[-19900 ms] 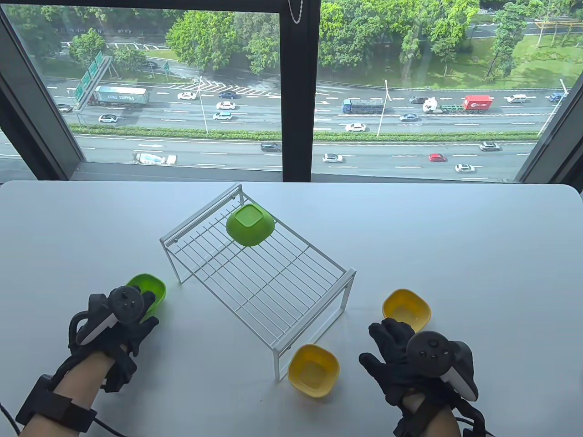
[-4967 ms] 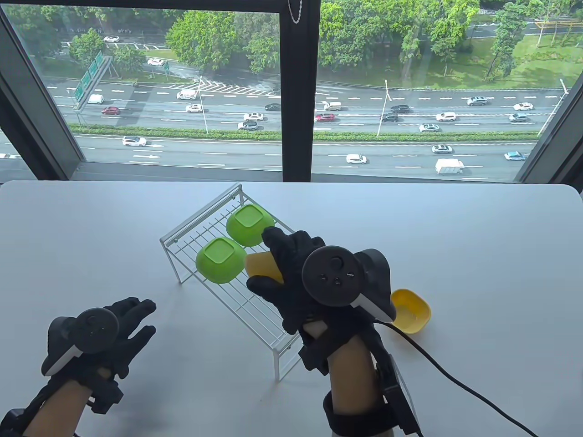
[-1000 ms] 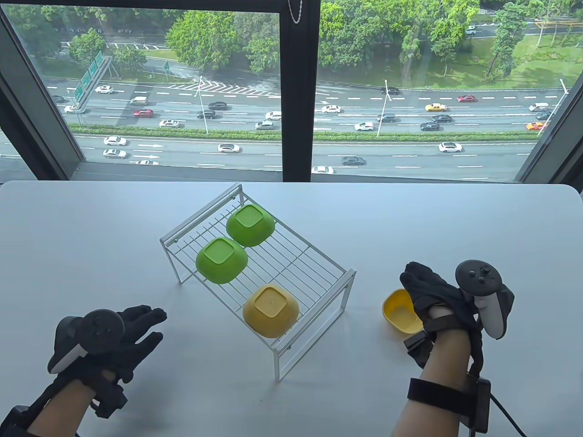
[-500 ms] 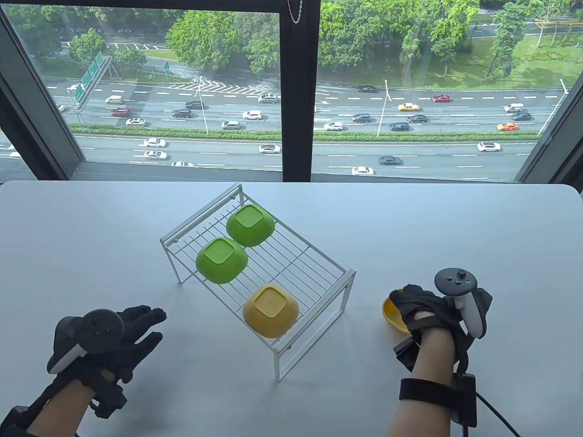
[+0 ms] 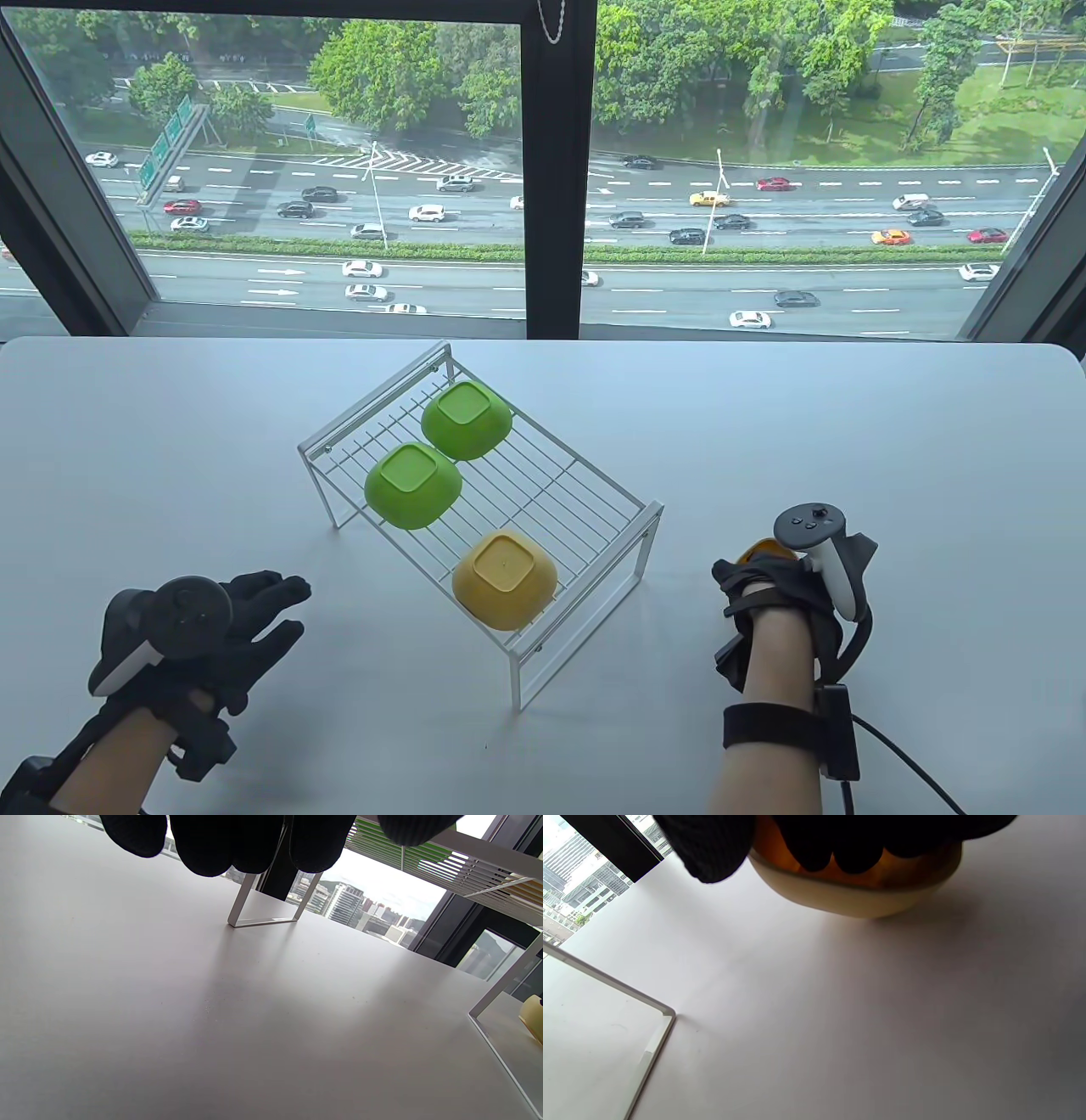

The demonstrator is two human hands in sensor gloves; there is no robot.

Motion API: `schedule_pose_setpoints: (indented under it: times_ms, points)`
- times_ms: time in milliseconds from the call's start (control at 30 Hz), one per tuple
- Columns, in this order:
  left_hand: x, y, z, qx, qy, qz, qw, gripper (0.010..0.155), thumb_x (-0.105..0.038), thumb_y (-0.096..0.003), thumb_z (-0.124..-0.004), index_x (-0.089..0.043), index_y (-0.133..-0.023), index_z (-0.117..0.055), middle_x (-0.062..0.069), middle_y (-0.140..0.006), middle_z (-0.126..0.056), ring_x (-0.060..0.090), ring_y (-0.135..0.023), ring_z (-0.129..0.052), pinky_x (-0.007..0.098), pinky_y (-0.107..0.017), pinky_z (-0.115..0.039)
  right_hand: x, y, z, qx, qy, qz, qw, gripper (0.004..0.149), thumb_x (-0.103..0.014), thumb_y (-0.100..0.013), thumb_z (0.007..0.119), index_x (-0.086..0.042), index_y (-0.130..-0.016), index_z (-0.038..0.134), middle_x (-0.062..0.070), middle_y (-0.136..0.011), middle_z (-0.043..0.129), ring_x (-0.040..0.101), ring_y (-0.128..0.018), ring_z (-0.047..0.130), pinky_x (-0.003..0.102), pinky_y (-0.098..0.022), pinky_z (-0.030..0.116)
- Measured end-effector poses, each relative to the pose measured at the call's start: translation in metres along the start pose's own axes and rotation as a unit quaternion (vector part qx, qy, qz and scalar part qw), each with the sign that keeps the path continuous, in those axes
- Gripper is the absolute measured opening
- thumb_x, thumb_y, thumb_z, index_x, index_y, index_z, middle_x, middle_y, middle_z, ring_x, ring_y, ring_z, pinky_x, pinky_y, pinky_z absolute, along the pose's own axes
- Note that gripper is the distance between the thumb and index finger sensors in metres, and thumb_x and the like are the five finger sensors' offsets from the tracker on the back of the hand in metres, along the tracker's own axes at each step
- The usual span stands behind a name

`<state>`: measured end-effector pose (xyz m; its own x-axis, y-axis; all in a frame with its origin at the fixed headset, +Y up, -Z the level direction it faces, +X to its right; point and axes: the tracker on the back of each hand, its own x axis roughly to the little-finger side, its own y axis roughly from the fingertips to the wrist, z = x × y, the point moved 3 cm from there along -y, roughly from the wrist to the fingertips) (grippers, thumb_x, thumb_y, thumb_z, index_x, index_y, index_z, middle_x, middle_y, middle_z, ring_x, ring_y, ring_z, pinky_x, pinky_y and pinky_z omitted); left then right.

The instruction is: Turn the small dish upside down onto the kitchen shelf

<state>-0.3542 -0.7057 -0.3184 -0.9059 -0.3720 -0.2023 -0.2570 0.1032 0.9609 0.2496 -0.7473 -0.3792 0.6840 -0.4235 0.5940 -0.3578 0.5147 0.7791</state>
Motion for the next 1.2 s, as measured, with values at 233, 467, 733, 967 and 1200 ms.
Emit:
schedule_pose_setpoints:
  times_ms: [233, 467, 733, 967, 1200]
  points:
    - [0.000, 0.000, -0.001, 0.003, 0.001, 0.001, 1.000, 0.066, -0.057, -0.0451, -0.066, -0.031, -0.105, -0.069, 0.009, -0.113, -0.065, 0.038, -0.097, -0.071, 0.062, -0.072, -0.066, 0.001, -0.005, 0.006, -0.007, 0.013, 0.007, 1.000, 0.074, -0.050, -0.046, 0.084, -0.012, -0.106, 0.060, 0.019, -0.109, 0.058, 0.043, -0.092, 0.056, 0.064, -0.070, 0.047]
    - [0.000, 0.000, -0.001, 0.005, 0.002, 0.002, 1.000, 0.066, -0.057, -0.0451, -0.066, -0.031, -0.105, -0.069, 0.008, -0.114, -0.065, 0.038, -0.097, -0.072, 0.062, -0.072, -0.066, -0.001, -0.013, 0.019, -0.028, 0.058, 0.004, 0.998, 0.080, -0.042, -0.042, 0.094, -0.015, -0.107, 0.055, 0.017, -0.107, 0.053, 0.038, -0.089, 0.054, 0.063, -0.073, 0.043]
    - [0.000, 0.000, -0.002, 0.008, 0.006, 0.002, 1.000, 0.066, -0.057, -0.0451, -0.065, -0.030, -0.105, -0.069, 0.008, -0.114, -0.065, 0.038, -0.097, -0.071, 0.062, -0.072, -0.066, -0.004, -0.015, 0.022, 0.026, 0.080, 0.006, 0.996, 0.078, -0.035, -0.042, 0.095, -0.017, -0.106, 0.054, 0.016, -0.104, 0.056, 0.031, -0.078, 0.066, 0.059, -0.070, 0.055]
    - [0.000, 0.000, -0.002, 0.009, 0.007, 0.003, 1.000, 0.066, -0.057, -0.0451, -0.065, -0.030, -0.105, -0.069, 0.009, -0.113, -0.065, 0.038, -0.097, -0.071, 0.062, -0.072, -0.066, -0.015, -0.007, 0.005, 0.113, 0.067, -0.032, 0.991, 0.046, -0.034, -0.043, 0.095, -0.021, -0.087, 0.086, 0.007, -0.089, 0.088, 0.022, -0.065, 0.086, 0.061, -0.060, 0.072]
    - [0.000, 0.000, -0.002, 0.009, 0.008, 0.003, 1.000, 0.066, -0.057, -0.0451, -0.065, -0.031, -0.105, -0.069, 0.009, -0.113, -0.065, 0.038, -0.097, -0.072, 0.062, -0.071, -0.066, -0.024, 0.005, -0.012, 0.147, 0.028, -0.056, 0.987, 0.043, -0.032, -0.046, 0.090, -0.021, -0.088, 0.086, 0.006, -0.089, 0.089, 0.023, -0.064, 0.087, 0.063, -0.057, 0.072]
